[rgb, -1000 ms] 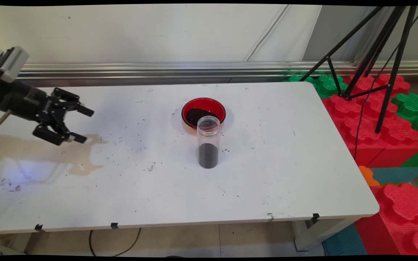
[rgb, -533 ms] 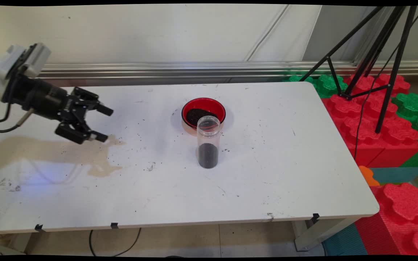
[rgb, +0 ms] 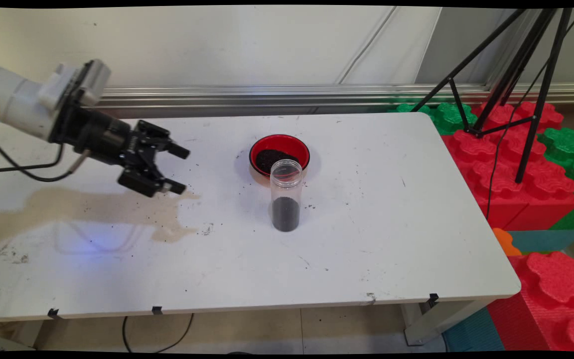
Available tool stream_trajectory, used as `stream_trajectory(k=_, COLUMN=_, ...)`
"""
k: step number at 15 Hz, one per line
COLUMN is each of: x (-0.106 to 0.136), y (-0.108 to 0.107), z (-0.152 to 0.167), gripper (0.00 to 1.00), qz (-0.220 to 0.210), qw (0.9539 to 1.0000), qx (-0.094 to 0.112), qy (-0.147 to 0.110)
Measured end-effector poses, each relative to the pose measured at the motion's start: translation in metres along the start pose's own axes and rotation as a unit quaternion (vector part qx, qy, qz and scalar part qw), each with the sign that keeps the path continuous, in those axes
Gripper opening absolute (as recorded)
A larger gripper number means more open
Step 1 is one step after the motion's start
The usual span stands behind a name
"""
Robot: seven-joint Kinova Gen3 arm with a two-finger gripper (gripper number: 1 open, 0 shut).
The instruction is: Pick up the black seasoning powder from the table
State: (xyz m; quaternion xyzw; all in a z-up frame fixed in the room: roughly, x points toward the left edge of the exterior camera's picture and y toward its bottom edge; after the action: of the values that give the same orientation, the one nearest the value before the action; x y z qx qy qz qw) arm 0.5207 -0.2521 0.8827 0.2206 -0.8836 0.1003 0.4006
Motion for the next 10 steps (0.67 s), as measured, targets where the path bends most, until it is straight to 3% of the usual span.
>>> stream_trajectory(k=10, x=0.013, y=0.002, z=0.084, gripper=1.0, qz=-0.001, qw=0.9995, qx=0.006, qy=0.031)
